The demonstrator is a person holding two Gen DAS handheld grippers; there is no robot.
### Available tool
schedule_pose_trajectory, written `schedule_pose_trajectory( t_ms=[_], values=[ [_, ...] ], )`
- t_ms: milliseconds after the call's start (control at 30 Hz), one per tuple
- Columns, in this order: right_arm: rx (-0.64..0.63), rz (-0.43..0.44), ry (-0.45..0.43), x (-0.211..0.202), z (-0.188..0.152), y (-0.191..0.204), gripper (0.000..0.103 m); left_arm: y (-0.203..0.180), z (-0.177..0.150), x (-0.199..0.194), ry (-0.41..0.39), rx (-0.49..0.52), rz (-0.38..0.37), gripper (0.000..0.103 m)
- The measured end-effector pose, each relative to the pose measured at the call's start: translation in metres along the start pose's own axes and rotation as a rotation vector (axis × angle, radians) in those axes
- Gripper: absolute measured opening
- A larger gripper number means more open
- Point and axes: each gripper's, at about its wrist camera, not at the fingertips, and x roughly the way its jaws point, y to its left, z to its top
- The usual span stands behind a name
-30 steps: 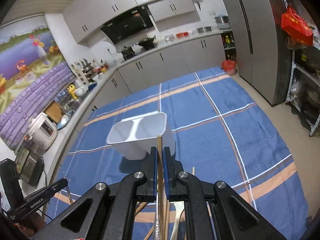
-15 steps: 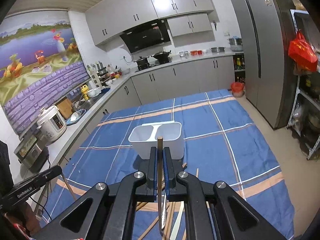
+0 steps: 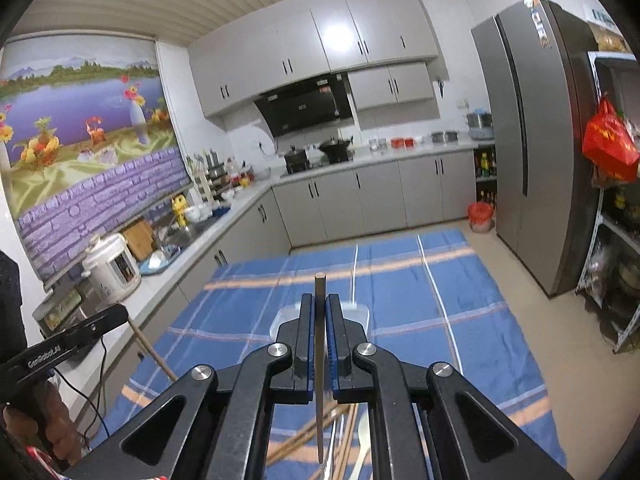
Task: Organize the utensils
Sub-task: 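Lift both held chopsticks upright and carry them above the white holder, then lower both chopsticks into the holder compartments and open both tools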
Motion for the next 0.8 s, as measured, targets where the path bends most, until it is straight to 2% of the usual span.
schedule_pose_trajectory(
  t_ms=[167, 333, 400, 467, 567, 700, 800],
  values=[
    [0.001, -0.021, -0.085, 0.015, 0.042, 0.003, 0.006, -0.012, 0.052, 0.026, -0.060, 0.069, 0.018, 0.004],
    [0.016, -0.060, -0.130, 0.049, 0.074, 0.001, 0.006, -0.017, 0.091, 0.062, -0.082, 0.112, 0.041, 0.004],
    [0.028, -0.086, -0.128, 0.071, 0.080, -0.002, 0.006, -0.014, 0.104, 0.086, -0.064, 0.114, 0.044, 0.004],
    [0.037, -0.109, -0.110, 0.092, 0.081, -0.008, 0.006, -0.012, 0.111, 0.109, -0.046, 0.111, 0.047, 0.004],
    [0.047, -0.142, -0.034, 0.130, 0.072, -0.019, 0.006, -0.005, 0.112, 0.148, 0.004, 0.115, 0.063, 0.004],
    [0.079, -0.144, 0.082, 0.172, 0.052, -0.039, 0.006, 0.008, 0.094, 0.205, 0.128, 0.094, 0.081, 0.004],
    [0.097, -0.140, 0.145, 0.192, 0.037, -0.052, 0.006, 0.017, 0.077, 0.230, 0.189, 0.077, 0.087, 0.004]
  ],
)
